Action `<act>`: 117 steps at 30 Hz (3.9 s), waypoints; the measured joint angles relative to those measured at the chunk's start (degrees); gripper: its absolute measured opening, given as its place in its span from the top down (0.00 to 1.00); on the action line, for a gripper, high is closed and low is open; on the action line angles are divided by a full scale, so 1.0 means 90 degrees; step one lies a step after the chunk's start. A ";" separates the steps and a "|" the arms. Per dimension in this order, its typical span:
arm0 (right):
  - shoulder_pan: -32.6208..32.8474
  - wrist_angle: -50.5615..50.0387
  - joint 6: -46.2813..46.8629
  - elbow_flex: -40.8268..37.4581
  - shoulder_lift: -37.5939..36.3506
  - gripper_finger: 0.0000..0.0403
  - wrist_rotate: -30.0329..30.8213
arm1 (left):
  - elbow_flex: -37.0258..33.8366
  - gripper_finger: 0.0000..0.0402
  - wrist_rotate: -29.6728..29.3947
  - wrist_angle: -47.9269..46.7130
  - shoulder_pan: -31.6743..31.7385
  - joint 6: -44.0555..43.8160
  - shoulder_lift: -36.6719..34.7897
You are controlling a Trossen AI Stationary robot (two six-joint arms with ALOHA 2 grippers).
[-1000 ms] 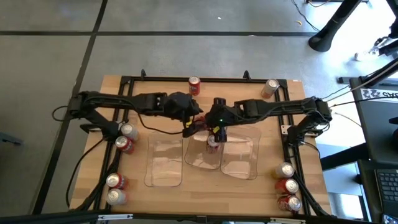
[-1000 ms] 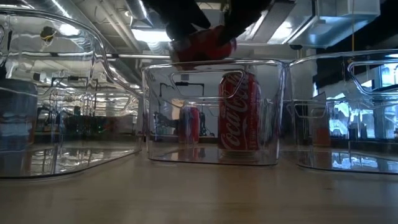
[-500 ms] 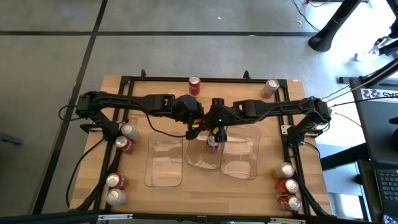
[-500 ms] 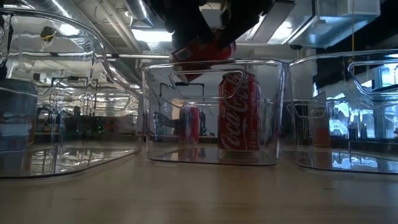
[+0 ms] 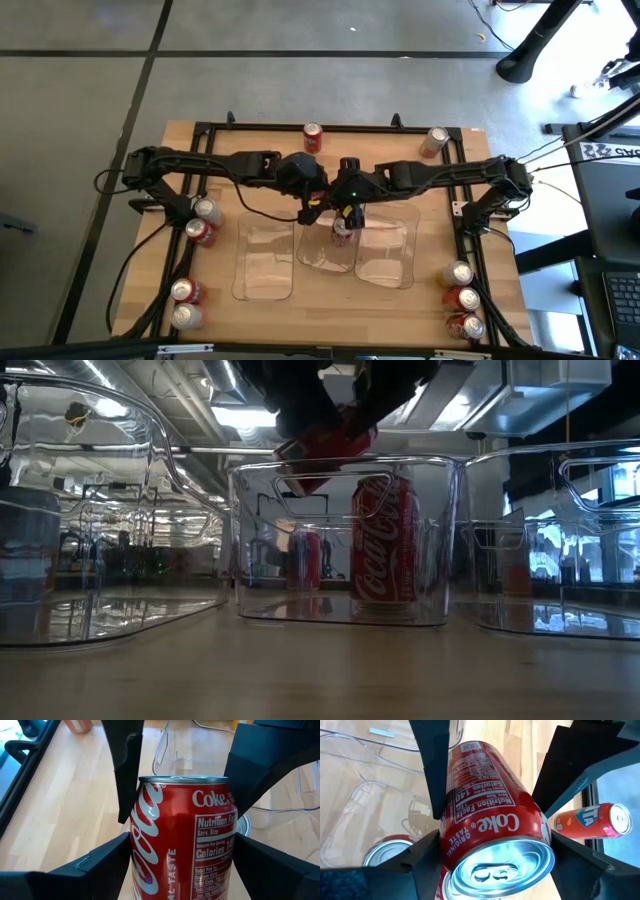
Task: Sort soda cans
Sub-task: Put the top red white soda can into the center transparent bin
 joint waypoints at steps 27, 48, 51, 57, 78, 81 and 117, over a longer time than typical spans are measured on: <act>-0.0002 -0.0490 0.0160 0.0027 -0.0041 0.28 0.0240 | -0.1057 0.23 -0.0928 -0.0003 -0.0091 -0.0325 -0.1025; -0.0007 0.0028 0.0096 0.0005 -0.0022 0.28 0.0184 | -0.2010 0.74 -0.0835 0.1375 -0.0074 0.0183 -0.0969; -0.0007 0.0125 0.0092 0.0005 -0.0022 0.28 0.0177 | -0.2035 0.77 -0.0836 0.1406 -0.0074 0.0159 -0.0967; -0.0007 0.0257 0.0109 0.0010 0.0037 0.28 0.0182 | -0.2047 0.80 -0.0841 0.1497 -0.0081 0.0156 -0.0958; -0.0224 -0.0033 0.0433 0.0019 0.0523 0.28 -0.0107 | -0.2023 0.81 -0.1038 0.0487 -0.0673 0.0003 -0.2001; -0.0264 0.0085 0.0465 0.0019 0.0587 0.28 -0.0158 | -0.2023 0.81 -0.1047 0.0455 -0.0731 0.0044 -0.1995; -0.0505 0.0139 0.0415 0.0019 0.1496 0.09 -0.0481 | -0.2028 0.81 -0.1047 0.0492 -0.0761 0.0008 -0.1892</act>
